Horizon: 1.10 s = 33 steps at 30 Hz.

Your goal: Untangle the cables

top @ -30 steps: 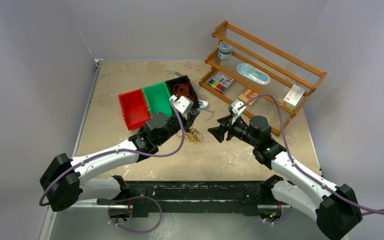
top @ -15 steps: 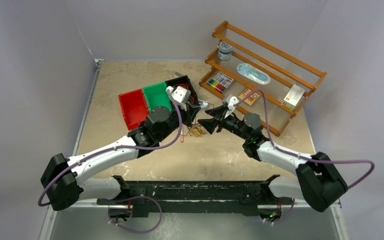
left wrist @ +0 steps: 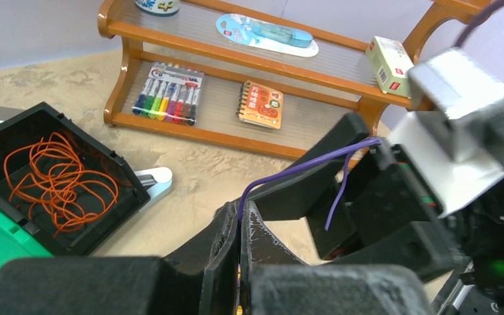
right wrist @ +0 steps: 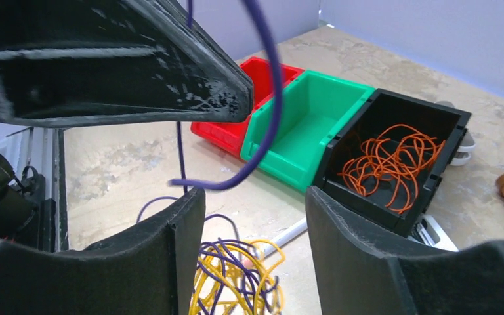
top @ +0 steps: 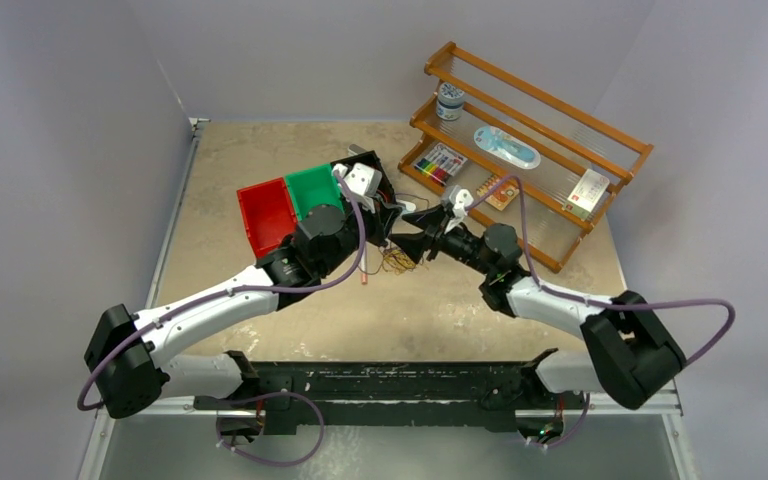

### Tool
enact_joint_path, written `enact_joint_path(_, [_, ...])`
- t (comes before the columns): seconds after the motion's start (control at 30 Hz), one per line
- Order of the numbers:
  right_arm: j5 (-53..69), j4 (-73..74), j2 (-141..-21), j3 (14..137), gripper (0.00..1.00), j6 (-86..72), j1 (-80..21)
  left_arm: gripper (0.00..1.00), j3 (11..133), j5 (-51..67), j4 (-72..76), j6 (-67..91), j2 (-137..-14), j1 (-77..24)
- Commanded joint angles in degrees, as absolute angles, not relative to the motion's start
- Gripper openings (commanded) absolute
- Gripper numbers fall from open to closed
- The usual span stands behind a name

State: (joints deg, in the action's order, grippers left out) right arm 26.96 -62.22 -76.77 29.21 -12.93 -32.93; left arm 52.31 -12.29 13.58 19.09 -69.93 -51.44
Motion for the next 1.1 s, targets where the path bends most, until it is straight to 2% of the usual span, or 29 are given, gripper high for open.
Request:
enact_joint_path(0.0, [21.4,-62.0,-69.4,26.6,0.62,-11.1,-33.1,0.0,55.7,-14.8,13.8,20.1,-69.8,-51.5])
enact_joint_path(0.13, [19.6,-56.5,-62.7,24.6,0.64,-9.5,-33.1,0.0,56.1,-15.8,13.4,19.8,-69.3,-51.5])
enact_joint_path(0.3, [23.2,-52.8,-59.8,25.6,0.65,-7.8,-33.1,0.0,55.5,-16.0,13.8,19.2,-68.6,-51.5])
enact_joint_path(0.73, [30.8,-68.8,-76.7,34.3,0.64,-12.3,-33.8,0.0,56.5,-14.6,13.4,19.9,-69.4,-51.5])
enact_joint_path(0.93, [31.0,-72.0,-84.7,36.4,0.48,-13.4,-34.4,0.0,60.9,-14.5,9.7,21.5,-70.3,-51.5])
enact_joint_path(1.07, [29.4,-71.8,-88.6,36.1,0.41,-13.0,-35.7,0.0,66.0,-14.6,5.0,22.2,-70.6,-51.5])
